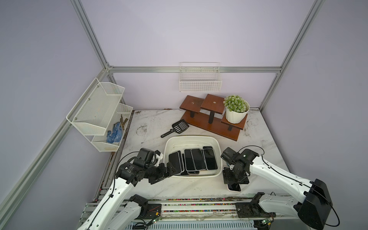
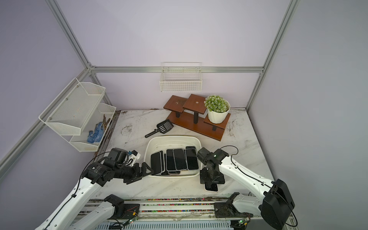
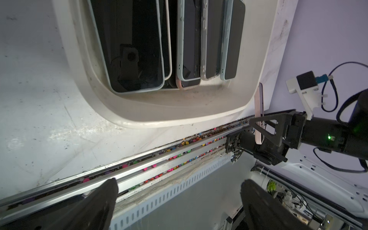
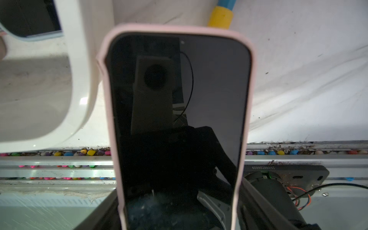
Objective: Take the phone out of the storage box
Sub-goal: Move the storage box to the center of the board.
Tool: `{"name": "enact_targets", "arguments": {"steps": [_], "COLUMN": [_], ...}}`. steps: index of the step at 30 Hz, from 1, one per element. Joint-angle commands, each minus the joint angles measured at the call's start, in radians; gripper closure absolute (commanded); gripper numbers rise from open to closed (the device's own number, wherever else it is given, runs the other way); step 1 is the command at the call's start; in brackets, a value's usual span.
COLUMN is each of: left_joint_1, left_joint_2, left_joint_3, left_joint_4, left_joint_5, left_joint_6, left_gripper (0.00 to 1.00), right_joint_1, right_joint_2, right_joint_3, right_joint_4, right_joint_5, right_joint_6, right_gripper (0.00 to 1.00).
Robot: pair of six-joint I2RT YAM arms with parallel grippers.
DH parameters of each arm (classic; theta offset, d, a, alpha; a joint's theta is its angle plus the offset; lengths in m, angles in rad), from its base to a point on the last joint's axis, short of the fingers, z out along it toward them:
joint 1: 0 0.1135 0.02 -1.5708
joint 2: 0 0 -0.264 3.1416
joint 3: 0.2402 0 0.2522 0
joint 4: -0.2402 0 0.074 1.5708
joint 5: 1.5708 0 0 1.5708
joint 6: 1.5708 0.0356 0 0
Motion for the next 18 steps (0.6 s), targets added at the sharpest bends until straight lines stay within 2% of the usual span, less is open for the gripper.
{"name": "enact_targets", "arguments": {"steps": [1,6,10,18], "left_joint_1": [-0.060,-0.241,-0.353,-0.375], "left_joint_2": [-0.004,0.053,0.207,0.460], "left_joint_3": [-0.024,-0.105,-0.148,-0.095], "left_joint_4": [0.075,0.351,0.561,0.716], "left_joint_5": [0.071,0.042,0.004,-0.019], "left_joint_6": [-0.045,-0.199,-0.247,-0.205], "left_gripper": [0.01,0.00,0.00,0.00], "right_joint_1": [0.002,-0.005,-0.005,0.003], "right_joint_2": [0.022,0.035,0.016,0.096], "right_joint_3": [0.029,0.008,-0.055,-0.076], "right_joint_4": [0.000,0.019,0.062,0.183], "right_joint_5": [0.043,0.034,-0.016,-0.036], "right_joint_6": [0.004,-0.010,0.009,0.003], "right_gripper": [0.41,0.41,0.41,0.42]}}
